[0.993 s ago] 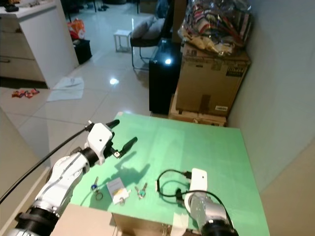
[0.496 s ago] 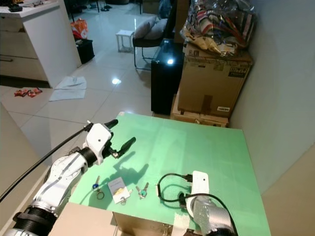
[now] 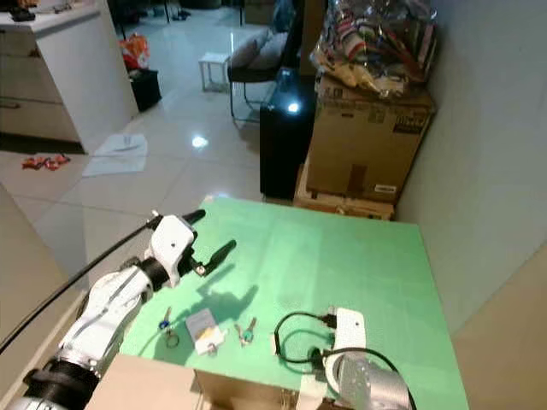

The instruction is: Hang keys on a hook

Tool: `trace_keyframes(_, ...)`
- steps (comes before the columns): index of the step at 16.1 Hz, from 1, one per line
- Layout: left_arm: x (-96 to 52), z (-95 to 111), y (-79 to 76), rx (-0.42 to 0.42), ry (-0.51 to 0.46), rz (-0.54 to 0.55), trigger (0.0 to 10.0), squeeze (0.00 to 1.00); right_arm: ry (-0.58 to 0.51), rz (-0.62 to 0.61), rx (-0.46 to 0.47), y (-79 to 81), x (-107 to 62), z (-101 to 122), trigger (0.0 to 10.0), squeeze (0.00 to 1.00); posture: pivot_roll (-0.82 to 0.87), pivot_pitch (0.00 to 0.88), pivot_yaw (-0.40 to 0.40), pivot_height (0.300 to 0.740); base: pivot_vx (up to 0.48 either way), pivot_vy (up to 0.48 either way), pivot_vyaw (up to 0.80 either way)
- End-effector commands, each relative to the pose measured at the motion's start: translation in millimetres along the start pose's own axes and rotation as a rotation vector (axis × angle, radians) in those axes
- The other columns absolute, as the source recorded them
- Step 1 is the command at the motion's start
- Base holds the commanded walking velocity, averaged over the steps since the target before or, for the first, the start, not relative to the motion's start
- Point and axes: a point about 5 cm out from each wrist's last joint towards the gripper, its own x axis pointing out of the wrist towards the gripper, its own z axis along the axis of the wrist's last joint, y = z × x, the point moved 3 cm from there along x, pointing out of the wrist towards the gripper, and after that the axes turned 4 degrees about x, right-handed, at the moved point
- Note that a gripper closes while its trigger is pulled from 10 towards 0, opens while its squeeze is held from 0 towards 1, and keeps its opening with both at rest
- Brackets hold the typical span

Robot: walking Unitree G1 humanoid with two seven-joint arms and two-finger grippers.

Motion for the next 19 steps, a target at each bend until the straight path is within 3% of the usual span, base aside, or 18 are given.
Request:
trace_keyframes(1,3.0,3,-1.0,0.024,-0.007,-0.012,10.0,0.0,0.044,0.006,0.031,-0.6,3.4,-8,10.0,0.0,-0.1,0.0,0.017,0.736,0.0,0.0,0.0)
trace_keyframes(2,3.3,3,-1.4,0.024,-0.007,-0.013,10.0,0.0,0.058,0.005,0.044,-0.8,5.4,-11,10.0,0.0,-0.1,0.0,0.018,0.736,0.0,0.0,0.0)
trace_keyframes(3,3.8,3,-1.8,0.024,-0.008,-0.014,10.0,0.0,0.075,0.01,0.068,-0.1,7.1,-14,1.9,0.0,-0.1,0.0,0.017,0.736,0.0,0.0,0.0)
trace_keyframes(4,4.0,3,-2.2,0.025,-0.008,-0.015,10.0,0.0,0.082,0.012,0.074,-0.1,8.0,-15,0.0,0.0,-0.1,0.0,0.018,0.736,0.0,0.0,0.0)
trace_keyframes(10,4.9,2,-2.3,0.024,-0.009,-0.014,10.0,0.0,0.074,0.019,0.113,-5.5,17.6,-18,0.0,0.0,-0.1,0.0,0.012,0.736,0.0,0.0,0.0)
trace_keyframes(13,4.6,1,-4.0,0.021,-0.007,-0.017,10.0,0.0,0.014,0.015,0.078,-7.4,19.9,-10,0.0,0.0,-0.1,0.0,0.016,0.736,0.0,0.0,0.0)
trace_keyframes(15,5.3,1,-4.9,0.016,-0.008,-0.018,10.0,0.0,-0.145,-0.009,-0.064,-6.8,14.7,21,0.0,0.0,-0.11,0.0,0.019,0.736,0.0,0.0,0.0)
trace_keyframes(19,9.9,4,-9.2,0.007,-0.016,-0.024,10.0,0.0,-0.398,-0.015,-0.187,7.4,-5.1,68,0.0,0.0,-0.12,0.0,0.03,0.736,0.0,0.0,0.0)
